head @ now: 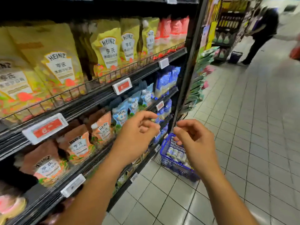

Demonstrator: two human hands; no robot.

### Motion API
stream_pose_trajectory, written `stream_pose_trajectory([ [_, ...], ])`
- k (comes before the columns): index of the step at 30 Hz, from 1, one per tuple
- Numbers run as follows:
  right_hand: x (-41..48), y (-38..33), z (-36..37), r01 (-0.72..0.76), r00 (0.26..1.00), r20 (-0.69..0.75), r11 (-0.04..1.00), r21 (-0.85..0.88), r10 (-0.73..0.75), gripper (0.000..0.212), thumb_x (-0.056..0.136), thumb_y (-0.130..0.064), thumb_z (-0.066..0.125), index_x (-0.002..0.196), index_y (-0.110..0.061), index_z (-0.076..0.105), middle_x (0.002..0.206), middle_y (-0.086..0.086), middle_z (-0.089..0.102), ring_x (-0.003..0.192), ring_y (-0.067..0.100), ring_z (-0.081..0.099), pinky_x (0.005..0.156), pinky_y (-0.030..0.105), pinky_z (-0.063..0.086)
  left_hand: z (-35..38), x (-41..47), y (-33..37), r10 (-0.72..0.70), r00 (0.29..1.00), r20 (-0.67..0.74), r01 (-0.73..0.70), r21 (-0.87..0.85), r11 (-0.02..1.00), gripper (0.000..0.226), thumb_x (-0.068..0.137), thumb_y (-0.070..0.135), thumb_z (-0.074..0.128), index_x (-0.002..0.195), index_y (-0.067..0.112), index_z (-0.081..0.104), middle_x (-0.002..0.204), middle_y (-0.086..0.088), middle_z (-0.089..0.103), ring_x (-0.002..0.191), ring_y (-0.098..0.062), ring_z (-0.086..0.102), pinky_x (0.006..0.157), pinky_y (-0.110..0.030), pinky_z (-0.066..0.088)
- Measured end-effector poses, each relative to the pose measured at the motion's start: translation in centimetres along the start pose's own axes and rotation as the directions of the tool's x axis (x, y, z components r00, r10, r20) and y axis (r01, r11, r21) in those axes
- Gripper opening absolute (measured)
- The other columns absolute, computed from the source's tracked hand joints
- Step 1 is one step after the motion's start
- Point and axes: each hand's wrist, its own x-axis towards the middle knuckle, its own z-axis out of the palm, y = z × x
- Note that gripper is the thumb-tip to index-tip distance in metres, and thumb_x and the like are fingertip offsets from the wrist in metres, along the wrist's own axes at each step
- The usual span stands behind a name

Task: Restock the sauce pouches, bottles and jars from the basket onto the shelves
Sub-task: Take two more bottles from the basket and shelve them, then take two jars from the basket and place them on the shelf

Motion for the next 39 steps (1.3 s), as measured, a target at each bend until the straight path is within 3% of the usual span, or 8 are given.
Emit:
stream_pose_trajectory([
  [4,0.5,1.4,-5.1,-0.048,0.995,-0.092,0.997,-0.054,0.043,0.01,0.087,-0.005,0.072,0.089,-0.014,0.069,0.067,-0.008,0.066,0.063,0.012,0.061,0.063,0.029,0.052,4.7,1.8,-1.2,-0.035,0.996,0.081,0.038,-0.031,0.999,0.017,0.084,0.029,0.068,0.099,0.036,0.065,0.077,0.007,0.07,0.075,-0.022,0.067,0.069,-0.033,0.055],
  [6,0.5,2.1,-7.2,-0.071,0.99,-0.129,0.995,-0.072,0.061,0.009,0.088,-0.003,0.07,0.09,-0.012,0.068,0.066,-0.012,0.066,0.062,0.004,0.061,0.061,0.021,0.052,6.8,2.5,-1.8,-0.058,0.992,0.115,0.064,-0.056,0.996,0.018,0.08,0.033,0.066,0.097,0.039,0.065,0.077,0.011,0.07,0.079,-0.021,0.069,0.074,-0.036,0.056],
  [10,0.5,3.5,-11.1,-0.152,0.971,-0.199,0.985,-0.077,0.134,0.011,0.09,-0.002,0.067,0.092,-0.013,0.067,0.066,-0.013,0.067,0.061,0.0,0.061,0.061,0.016,0.051,10.6,4.1,-3.1,-0.081,0.983,0.162,0.096,-0.09,0.991,0.017,0.087,0.018,0.069,0.096,0.032,0.066,0.073,0.011,0.07,0.079,-0.015,0.07,0.083,-0.04,0.056],
  [14,1.1,5.1,-13.3,-0.217,0.94,-0.283,0.974,-0.066,0.19,0.011,0.091,-0.004,0.067,0.091,-0.016,0.066,0.07,-0.005,0.065,0.061,0.001,0.06,0.061,0.018,0.052,13.4,5.8,-4.2,-0.108,0.969,0.222,0.131,-0.089,0.987,0.02,0.091,0.007,0.065,0.1,0.025,0.065,0.068,0.009,0.068,0.074,-0.012,0.067,0.075,-0.03,0.055],
  [17,2.0,6.4,-14.3,-0.25,0.921,-0.325,0.966,-0.073,0.214,0.009,0.091,-0.005,0.067,0.092,-0.014,0.066,0.077,0.001,0.067,0.064,0.001,0.062,0.059,0.017,0.052,15.0,7.4,-5.2,-0.141,0.957,0.253,0.17,-0.095,0.981,0.02,0.091,0.006,0.065,0.099,0.025,0.065,0.071,0.005,0.069,0.073,-0.012,0.067,0.068,-0.023,0.053],
  [21,4.2,8.5,-15.2,-0.301,0.898,-0.356,0.951,-0.073,0.257,0.006,0.093,-0.005,0.065,0.099,-0.006,0.066,0.085,0.005,0.071,0.071,0.001,0.066,0.059,0.015,0.053,16.7,10.5,-7.2,-0.19,0.934,0.302,0.224,-0.082,0.971,0.02,0.092,0.009,0.065,0.1,0.027,0.065,0.074,0.005,0.071,0.076,-0.013,0.068,0.07,-0.028,0.055],
  [28,11.1,12.2,-15.4,-0.341,0.871,-0.394,0.938,-0.055,0.294,0.013,0.092,-0.005,0.066,0.089,-0.017,0.065,0.074,-0.003,0.07,0.069,0.004,0.064,0.059,0.015,0.053,18.7,18.5,-10.9,-0.228,0.902,0.367,0.252,-0.018,0.967,0.017,0.093,0.015,0.065,0.105,0.028,0.064,0.077,0.001,0.073,0.075,-0.006,0.068,0.073,-0.024,0.055],
  [39,20.2,18.8,-16.3,-0.448,0.806,-0.467,0.89,-0.079,0.364,0.007,0.092,-0.01,0.068,0.091,-0.017,0.067,0.069,-0.005,0.069,0.059,0.004,0.061,0.06,0.018,0.053,20.8,29.8,-16.6,-0.328,0.846,0.42,0.341,0.046,0.939,0.016,0.093,0.017,0.064,0.105,0.027,0.065,0.08,-0.001,0.074,0.076,-0.007,0.068,0.079,-0.036,0.058],
])
